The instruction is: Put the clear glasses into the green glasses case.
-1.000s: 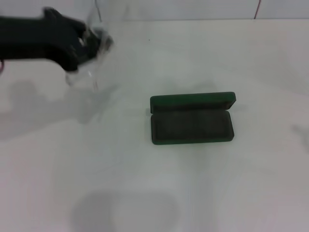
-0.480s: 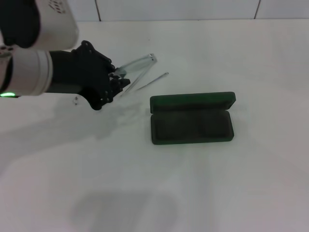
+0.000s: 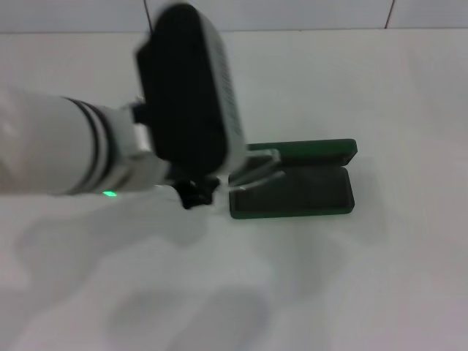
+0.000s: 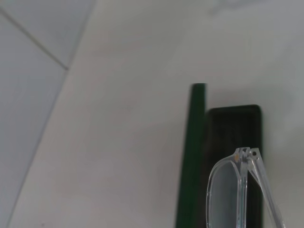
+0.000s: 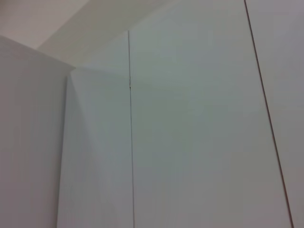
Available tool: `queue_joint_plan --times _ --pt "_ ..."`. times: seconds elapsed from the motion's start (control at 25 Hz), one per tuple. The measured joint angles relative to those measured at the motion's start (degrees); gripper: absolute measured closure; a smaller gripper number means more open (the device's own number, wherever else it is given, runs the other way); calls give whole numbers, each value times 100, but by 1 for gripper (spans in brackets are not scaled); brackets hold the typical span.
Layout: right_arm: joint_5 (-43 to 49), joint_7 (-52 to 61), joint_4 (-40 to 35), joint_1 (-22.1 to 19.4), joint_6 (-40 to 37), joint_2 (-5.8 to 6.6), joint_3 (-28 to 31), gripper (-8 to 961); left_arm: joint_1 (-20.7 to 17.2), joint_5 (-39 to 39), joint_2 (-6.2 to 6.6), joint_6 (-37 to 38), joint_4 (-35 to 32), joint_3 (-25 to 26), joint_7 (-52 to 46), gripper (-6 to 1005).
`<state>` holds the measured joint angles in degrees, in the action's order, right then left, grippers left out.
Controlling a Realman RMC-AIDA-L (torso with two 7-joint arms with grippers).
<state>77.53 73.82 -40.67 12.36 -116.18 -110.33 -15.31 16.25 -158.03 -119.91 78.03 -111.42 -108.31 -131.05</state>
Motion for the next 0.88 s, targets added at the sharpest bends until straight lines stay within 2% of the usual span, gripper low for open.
queue_joint_plan --times 0.28,0.88 --pt "71 -112 67 11 113 8 1 937 -34 -393 3 -700 61 -1008 -435 855" --pt "137 -359 442 -97 62 19 -4 937 294 -430 -6 -1541 925 -1405 -589 854"
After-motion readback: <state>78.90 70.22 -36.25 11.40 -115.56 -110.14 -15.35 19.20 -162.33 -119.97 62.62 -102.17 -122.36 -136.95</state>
